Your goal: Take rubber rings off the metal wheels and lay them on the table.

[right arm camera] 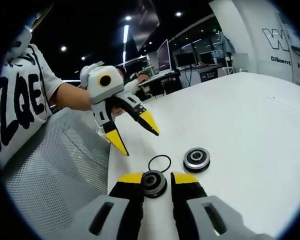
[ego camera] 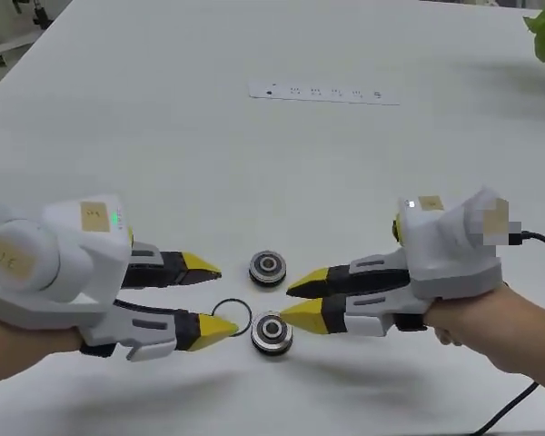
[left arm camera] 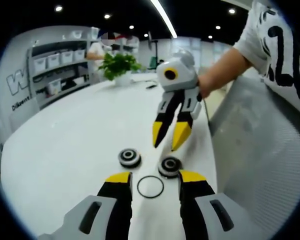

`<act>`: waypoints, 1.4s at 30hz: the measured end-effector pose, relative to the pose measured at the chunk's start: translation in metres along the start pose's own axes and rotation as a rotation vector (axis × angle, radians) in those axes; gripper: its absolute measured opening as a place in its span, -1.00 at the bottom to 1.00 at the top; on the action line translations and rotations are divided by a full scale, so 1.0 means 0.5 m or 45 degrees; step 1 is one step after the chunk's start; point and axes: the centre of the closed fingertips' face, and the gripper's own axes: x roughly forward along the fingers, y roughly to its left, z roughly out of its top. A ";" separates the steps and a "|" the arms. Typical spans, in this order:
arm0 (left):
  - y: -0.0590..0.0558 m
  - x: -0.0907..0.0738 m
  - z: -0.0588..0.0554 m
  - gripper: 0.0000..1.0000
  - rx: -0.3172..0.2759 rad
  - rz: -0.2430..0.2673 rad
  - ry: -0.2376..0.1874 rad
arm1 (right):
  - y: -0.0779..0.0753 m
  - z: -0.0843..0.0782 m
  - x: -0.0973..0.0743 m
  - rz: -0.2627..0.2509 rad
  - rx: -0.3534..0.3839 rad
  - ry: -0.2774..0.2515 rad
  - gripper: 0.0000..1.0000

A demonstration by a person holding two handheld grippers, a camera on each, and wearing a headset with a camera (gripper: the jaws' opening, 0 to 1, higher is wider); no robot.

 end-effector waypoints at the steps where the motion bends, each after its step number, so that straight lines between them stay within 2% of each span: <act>1: 0.000 0.000 0.000 -0.26 -0.001 -0.001 -0.001 | 0.002 0.000 -0.001 0.001 0.001 -0.003 -0.65; 17: -0.010 -0.002 0.001 -0.26 0.005 -0.005 0.004 | 0.003 0.002 -0.010 -0.019 0.012 -0.022 -0.65; 33: 0.001 -0.006 -0.001 -0.26 -0.009 0.010 -0.002 | -0.004 0.002 -0.009 -0.025 0.040 -0.045 -0.65; 36: -0.001 -0.007 -0.001 -0.26 -0.009 0.010 -0.004 | -0.003 0.010 -0.010 -0.024 0.051 -0.071 -0.65; 42: -0.004 -0.004 -0.005 -0.26 -0.010 0.001 0.006 | -0.006 -0.001 -0.012 -0.028 0.044 -0.052 -0.65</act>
